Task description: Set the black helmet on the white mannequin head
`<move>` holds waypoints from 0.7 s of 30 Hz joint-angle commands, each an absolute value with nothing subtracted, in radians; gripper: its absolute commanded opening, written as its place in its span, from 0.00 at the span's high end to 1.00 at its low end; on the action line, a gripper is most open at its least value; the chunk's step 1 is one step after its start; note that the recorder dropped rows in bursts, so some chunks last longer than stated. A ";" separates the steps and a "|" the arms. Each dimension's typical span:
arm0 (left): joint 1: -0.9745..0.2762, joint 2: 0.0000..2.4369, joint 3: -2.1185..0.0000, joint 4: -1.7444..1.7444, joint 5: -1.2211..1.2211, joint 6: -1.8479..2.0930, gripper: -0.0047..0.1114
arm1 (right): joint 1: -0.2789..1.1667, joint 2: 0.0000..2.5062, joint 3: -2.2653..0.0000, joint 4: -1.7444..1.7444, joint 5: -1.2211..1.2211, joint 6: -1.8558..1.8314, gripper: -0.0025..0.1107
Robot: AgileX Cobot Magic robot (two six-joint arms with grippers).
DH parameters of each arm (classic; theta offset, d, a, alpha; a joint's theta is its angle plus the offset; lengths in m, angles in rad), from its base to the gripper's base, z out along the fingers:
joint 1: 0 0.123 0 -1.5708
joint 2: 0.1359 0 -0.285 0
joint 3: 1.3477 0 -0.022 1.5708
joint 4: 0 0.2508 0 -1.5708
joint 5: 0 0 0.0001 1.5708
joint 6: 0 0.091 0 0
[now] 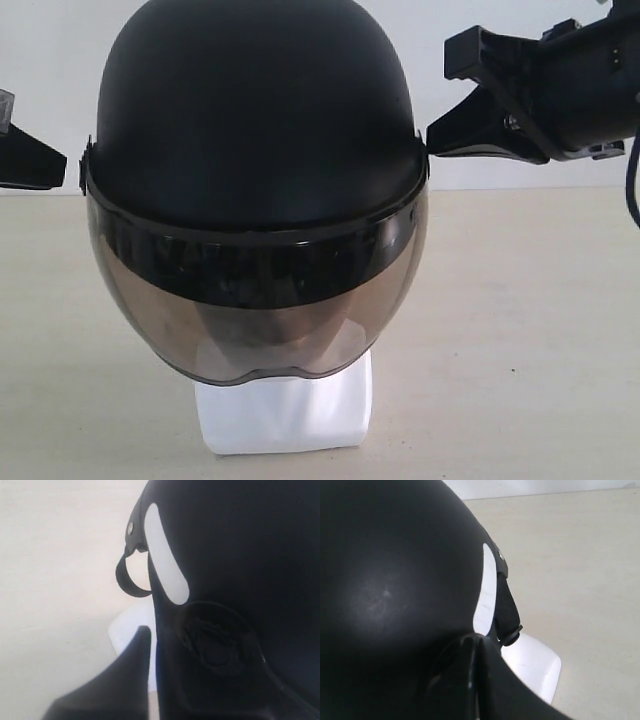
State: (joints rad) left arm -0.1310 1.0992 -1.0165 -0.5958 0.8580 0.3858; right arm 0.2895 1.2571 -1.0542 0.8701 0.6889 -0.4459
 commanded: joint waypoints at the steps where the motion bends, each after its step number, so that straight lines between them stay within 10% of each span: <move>1: -0.139 1.093 -1.013 -0.595 0.859 0.374 0.92 | 0.289 1.257 -1.060 0.899 0.755 -0.459 0.98; 21: -0.139 1.095 -1.013 -0.679 0.832 0.395 0.92 | 0.289 1.253 -1.060 0.944 0.816 -0.474 0.98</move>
State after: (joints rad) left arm -0.1310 1.0992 -1.0161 -0.6374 0.8168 0.3858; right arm 0.2859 1.2571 -1.0558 0.9202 0.7739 -0.4605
